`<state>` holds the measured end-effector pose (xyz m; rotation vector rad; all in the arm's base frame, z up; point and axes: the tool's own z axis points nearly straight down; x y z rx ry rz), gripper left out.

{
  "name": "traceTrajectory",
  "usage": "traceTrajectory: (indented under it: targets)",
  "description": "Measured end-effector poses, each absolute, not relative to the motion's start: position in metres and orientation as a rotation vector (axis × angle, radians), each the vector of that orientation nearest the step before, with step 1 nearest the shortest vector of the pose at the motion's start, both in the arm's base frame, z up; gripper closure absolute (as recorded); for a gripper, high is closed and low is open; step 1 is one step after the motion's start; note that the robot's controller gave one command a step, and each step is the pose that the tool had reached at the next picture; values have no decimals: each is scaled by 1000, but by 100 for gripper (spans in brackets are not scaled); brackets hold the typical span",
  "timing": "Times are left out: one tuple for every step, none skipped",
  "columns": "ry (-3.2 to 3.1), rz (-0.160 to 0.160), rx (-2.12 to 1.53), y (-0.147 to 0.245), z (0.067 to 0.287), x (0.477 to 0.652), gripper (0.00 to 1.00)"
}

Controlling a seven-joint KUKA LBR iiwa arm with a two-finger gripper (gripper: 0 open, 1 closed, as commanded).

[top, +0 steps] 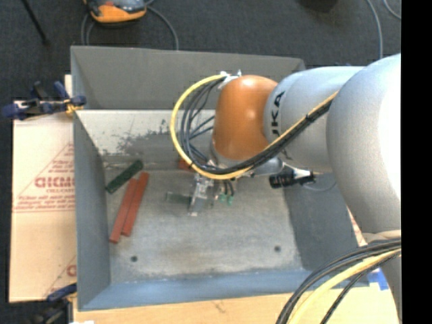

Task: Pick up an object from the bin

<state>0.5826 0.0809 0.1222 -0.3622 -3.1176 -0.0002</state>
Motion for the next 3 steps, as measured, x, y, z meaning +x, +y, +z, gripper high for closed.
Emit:
traceTrajectory:
  targets:
    - [-3118,0,-362,81,142,583,100]
    - [-3125,-3,-362,81,159,585,100]
    - [-3128,-4,-362,81,167,585,100]
